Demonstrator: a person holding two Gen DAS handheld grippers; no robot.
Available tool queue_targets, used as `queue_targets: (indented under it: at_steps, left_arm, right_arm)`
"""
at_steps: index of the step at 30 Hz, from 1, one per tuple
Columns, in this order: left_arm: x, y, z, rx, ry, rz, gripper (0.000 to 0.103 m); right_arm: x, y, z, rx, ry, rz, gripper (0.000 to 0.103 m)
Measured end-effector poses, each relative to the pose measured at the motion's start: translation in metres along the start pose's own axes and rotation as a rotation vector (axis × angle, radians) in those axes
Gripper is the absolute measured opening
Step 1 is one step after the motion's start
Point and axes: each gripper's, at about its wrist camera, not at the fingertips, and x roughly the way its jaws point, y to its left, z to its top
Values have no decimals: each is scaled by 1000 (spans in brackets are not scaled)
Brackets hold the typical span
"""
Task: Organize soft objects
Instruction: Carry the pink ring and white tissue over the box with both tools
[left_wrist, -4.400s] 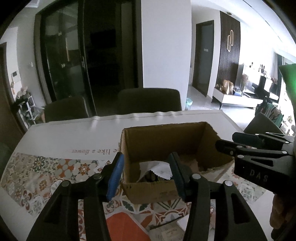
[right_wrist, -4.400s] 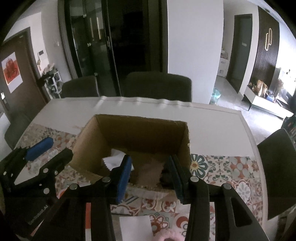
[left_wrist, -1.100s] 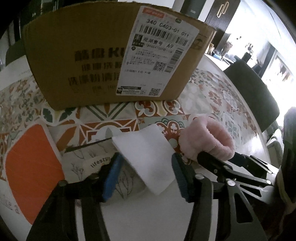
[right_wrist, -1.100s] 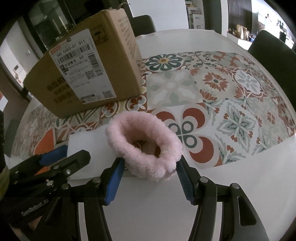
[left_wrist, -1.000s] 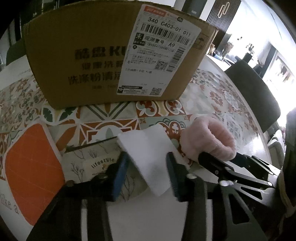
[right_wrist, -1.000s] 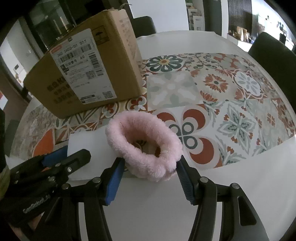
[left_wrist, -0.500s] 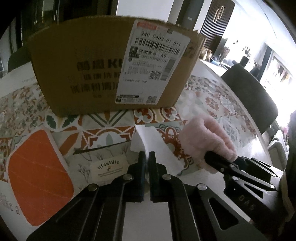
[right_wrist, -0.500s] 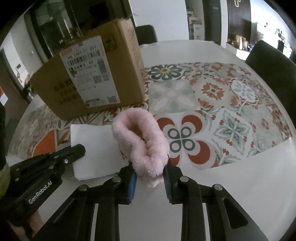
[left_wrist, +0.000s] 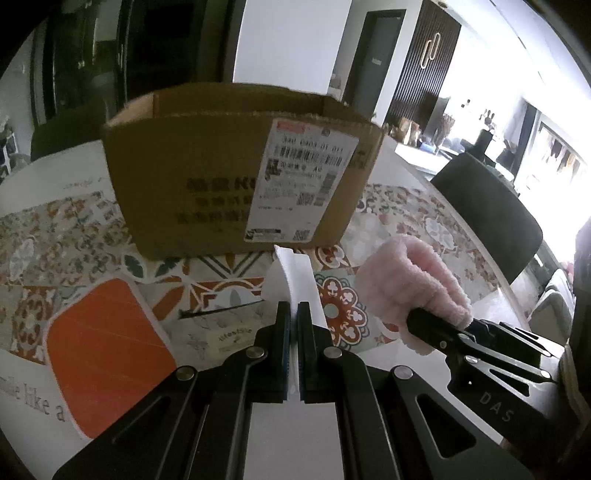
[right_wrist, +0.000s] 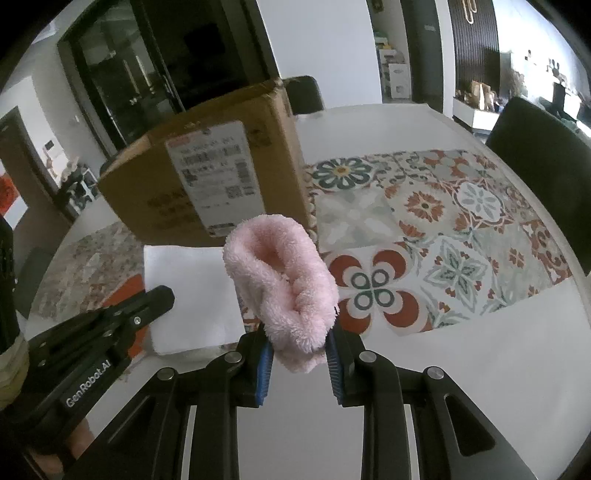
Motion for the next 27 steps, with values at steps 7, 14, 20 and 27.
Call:
queue_targets:
  at_steps: [7,14,20,27]
  left_arm:
    - [-29,2,1,22,-58,26,5]
    - [-60,7,5,19,-121,40,5]
    - [-88,10,9,7,-181,51,5]
    - [-118,11,17,14,-261,59,5]
  right_arm:
    - [-22,16,3,-21,-40,23,27]
    - [-46,32,7,-38,-82,47,27]
    - [-65,44,14,-48,-119,72,27]
    - [-84,55,24,-69,-168,89,27]
